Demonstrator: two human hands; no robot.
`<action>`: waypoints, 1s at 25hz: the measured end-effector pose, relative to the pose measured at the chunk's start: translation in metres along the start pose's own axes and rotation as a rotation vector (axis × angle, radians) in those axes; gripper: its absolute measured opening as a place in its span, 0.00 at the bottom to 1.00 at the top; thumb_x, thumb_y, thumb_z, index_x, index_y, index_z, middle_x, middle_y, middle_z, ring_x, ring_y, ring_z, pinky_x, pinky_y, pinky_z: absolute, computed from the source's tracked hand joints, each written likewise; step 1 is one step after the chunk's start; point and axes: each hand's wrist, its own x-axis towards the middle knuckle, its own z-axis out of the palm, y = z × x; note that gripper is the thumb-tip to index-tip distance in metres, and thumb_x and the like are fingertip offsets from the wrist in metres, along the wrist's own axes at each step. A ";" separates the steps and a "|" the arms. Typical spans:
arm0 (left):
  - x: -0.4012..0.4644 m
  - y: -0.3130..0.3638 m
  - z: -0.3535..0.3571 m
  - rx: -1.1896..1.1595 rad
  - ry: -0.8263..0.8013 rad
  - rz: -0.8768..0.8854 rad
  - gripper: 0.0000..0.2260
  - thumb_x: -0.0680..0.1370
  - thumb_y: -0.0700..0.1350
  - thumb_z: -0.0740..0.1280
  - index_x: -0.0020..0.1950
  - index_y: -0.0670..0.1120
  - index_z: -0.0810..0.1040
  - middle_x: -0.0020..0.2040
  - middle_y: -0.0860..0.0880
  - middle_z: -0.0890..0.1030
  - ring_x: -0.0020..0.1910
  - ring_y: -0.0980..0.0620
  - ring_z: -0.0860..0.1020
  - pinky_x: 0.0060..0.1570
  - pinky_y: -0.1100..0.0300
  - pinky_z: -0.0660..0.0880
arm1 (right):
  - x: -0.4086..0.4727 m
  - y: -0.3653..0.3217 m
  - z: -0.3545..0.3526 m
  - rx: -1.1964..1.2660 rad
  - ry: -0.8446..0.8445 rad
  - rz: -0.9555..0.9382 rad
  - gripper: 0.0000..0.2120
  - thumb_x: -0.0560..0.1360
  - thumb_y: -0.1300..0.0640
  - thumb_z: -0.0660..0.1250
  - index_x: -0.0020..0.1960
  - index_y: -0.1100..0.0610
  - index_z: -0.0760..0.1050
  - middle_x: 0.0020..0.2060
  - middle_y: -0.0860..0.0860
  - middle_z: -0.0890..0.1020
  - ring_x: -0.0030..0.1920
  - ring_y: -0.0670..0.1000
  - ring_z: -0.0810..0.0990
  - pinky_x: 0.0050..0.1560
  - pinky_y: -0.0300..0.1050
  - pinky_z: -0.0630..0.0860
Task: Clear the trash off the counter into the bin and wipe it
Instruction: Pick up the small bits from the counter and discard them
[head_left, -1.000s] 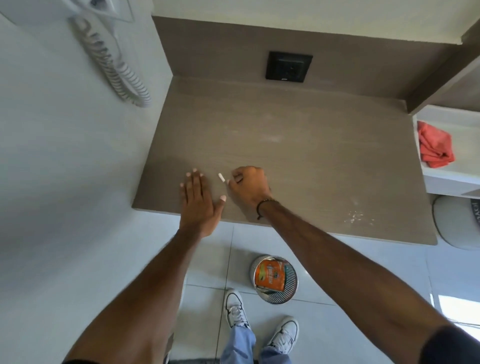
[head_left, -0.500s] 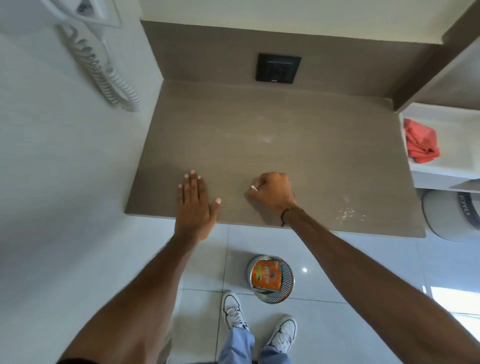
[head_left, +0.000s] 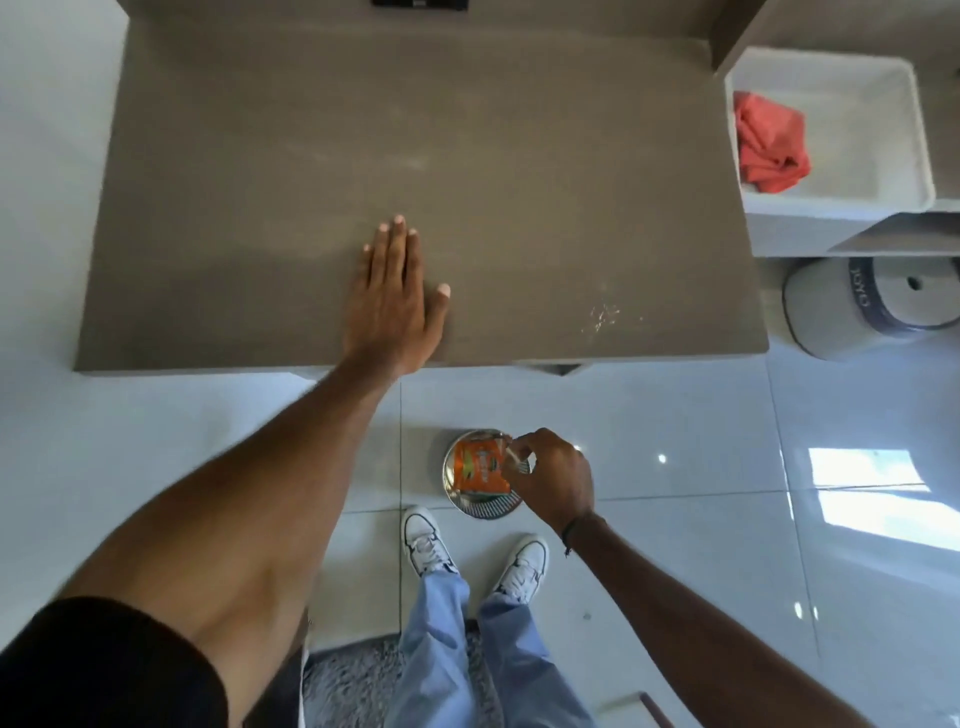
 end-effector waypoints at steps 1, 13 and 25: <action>0.000 0.000 0.000 0.019 0.003 -0.001 0.34 0.83 0.58 0.47 0.83 0.38 0.50 0.85 0.38 0.51 0.85 0.41 0.50 0.84 0.43 0.51 | 0.001 0.008 0.010 -0.018 -0.045 0.037 0.10 0.70 0.48 0.71 0.47 0.53 0.83 0.45 0.49 0.85 0.41 0.54 0.84 0.36 0.41 0.75; -0.002 0.005 -0.014 -0.031 -0.060 -0.017 0.34 0.84 0.57 0.49 0.83 0.38 0.50 0.85 0.39 0.51 0.85 0.40 0.50 0.84 0.43 0.50 | -0.014 0.010 -0.051 -0.041 0.091 0.171 0.08 0.73 0.52 0.69 0.49 0.51 0.84 0.46 0.46 0.86 0.43 0.51 0.84 0.40 0.43 0.78; 0.112 0.140 -0.111 -0.873 -0.291 -0.206 0.20 0.82 0.54 0.62 0.58 0.38 0.81 0.57 0.34 0.84 0.61 0.34 0.81 0.58 0.47 0.78 | 0.092 -0.028 -0.280 0.356 0.594 0.272 0.15 0.70 0.49 0.68 0.55 0.50 0.82 0.45 0.44 0.86 0.40 0.47 0.84 0.44 0.42 0.77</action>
